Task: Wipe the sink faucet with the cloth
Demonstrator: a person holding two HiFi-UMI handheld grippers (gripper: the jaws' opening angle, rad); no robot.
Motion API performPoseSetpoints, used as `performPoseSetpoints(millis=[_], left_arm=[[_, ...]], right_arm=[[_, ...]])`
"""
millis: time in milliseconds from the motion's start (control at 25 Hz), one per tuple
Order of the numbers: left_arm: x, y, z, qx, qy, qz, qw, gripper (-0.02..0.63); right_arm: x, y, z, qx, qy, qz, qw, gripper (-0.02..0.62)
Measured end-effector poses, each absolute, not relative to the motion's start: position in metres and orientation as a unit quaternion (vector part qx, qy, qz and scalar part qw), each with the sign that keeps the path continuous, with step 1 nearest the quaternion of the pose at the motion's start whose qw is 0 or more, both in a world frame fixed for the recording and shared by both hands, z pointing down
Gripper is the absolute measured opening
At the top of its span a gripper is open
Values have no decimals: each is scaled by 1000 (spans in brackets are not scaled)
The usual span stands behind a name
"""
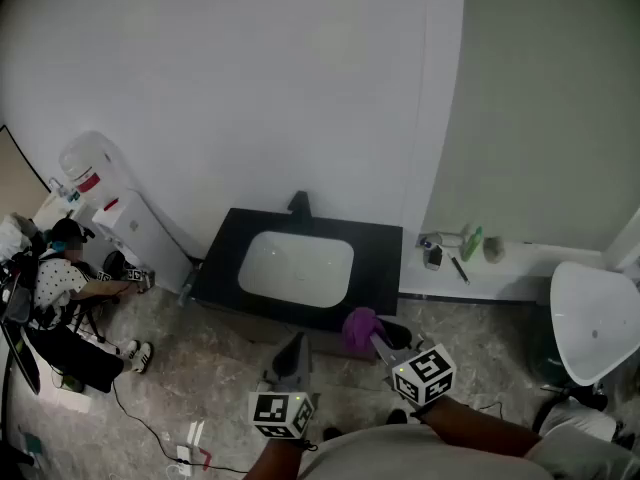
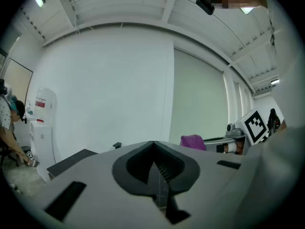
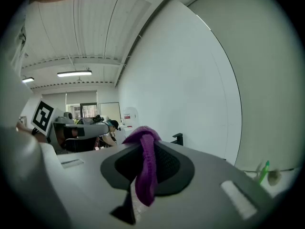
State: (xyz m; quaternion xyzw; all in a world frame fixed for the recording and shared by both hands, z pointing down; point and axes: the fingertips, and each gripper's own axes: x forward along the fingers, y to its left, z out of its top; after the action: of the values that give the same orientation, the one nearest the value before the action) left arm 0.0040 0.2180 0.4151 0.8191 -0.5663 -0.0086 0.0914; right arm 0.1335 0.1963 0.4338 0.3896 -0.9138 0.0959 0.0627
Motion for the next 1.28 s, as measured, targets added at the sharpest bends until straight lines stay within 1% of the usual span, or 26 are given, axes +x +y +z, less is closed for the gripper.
performPoseSetpoints(millis=[320, 560, 880, 1120, 1280], left_arm=[[-6, 223, 416, 821, -562, -8, 98, 6], [-19, 220, 423, 829, -551, 5, 96, 6], [-43, 227, 428, 845, -527, 10, 93, 6], [-67, 202, 429, 841, -531, 1, 101, 6], [-72, 161, 443, 838, -536, 9, 105, 6]], right_arm=[[125, 209, 437, 392, -913, 89, 73, 49], [108, 215, 453, 395, -909, 105, 78, 49], [93, 210, 449, 416, -902, 92, 71, 52], [81, 182, 454, 415, -901, 98, 83, 52], [82, 135, 478, 418, -897, 111, 87, 52]])
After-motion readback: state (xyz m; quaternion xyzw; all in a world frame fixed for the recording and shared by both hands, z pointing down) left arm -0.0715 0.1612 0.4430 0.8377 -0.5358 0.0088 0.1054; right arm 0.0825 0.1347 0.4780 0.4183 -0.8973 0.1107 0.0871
